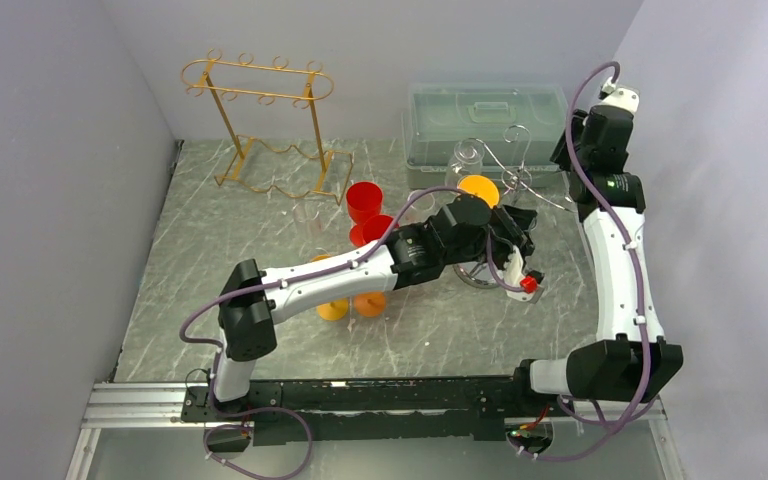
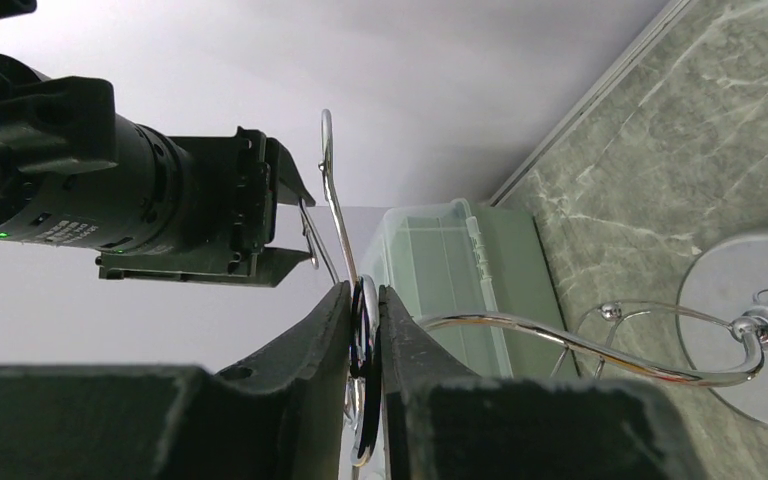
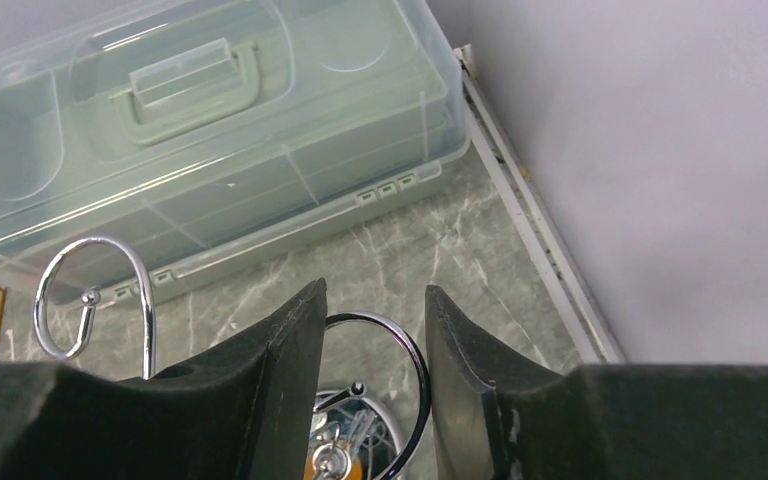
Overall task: Place the wine glass upside down on the wine glass rack
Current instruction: Adjust the wine rack at the center of the board.
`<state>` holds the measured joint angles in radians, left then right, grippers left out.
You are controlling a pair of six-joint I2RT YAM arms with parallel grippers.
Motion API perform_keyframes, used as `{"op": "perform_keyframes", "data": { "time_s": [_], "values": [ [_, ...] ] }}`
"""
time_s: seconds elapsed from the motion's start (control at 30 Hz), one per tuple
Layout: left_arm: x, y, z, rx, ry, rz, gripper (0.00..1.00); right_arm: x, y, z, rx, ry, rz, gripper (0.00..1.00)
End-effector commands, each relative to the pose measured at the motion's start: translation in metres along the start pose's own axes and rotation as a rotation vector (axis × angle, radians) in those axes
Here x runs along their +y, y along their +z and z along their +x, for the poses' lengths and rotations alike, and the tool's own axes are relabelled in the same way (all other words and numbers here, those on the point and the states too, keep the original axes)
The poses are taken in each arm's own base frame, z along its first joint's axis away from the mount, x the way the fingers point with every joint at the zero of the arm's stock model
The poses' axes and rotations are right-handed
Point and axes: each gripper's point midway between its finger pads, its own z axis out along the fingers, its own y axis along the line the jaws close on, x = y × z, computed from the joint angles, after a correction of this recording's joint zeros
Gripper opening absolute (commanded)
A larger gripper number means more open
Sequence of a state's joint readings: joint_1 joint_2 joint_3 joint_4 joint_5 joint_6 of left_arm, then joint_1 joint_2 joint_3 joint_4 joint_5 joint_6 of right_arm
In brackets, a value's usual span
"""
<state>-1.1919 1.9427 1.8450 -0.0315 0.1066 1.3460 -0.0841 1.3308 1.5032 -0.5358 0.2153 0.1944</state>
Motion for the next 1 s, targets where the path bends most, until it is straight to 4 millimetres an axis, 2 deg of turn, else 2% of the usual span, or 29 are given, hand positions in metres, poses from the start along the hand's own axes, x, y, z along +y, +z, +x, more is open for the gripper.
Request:
{"op": "perform_keyframes", "data": {
  "time_s": [0.0, 0.33, 0.6, 0.77, 0.87, 0.97],
  "values": [
    [0.044, -0.031, 0.006, 0.049, -0.046, -0.092, 0.19, -0.024, -0.023, -0.001, -0.01, -0.023, 0.095, 0.37],
    [0.041, -0.048, 0.03, 0.114, -0.073, -0.082, 0.19, -0.039, -0.036, 0.023, 0.008, -0.021, 0.139, 0.35],
    [0.046, -0.051, 0.028, 0.107, -0.06, -0.082, 0.24, -0.042, -0.043, 0.018, -0.003, -0.01, 0.153, 0.34],
    [0.035, -0.061, 0.018, 0.067, -0.087, -0.03, 0.63, -0.039, -0.046, 0.007, -0.015, -0.001, 0.14, 0.37],
    [0.032, -0.069, 0.015, 0.065, -0.143, -0.009, 0.77, -0.038, -0.048, 0.003, -0.023, 0.007, 0.136, 0.4],
    [0.039, -0.08, 0.007, 0.046, -0.222, -0.001, 0.87, -0.039, -0.05, -0.001, -0.031, 0.008, 0.144, 0.51]
  ]
}}
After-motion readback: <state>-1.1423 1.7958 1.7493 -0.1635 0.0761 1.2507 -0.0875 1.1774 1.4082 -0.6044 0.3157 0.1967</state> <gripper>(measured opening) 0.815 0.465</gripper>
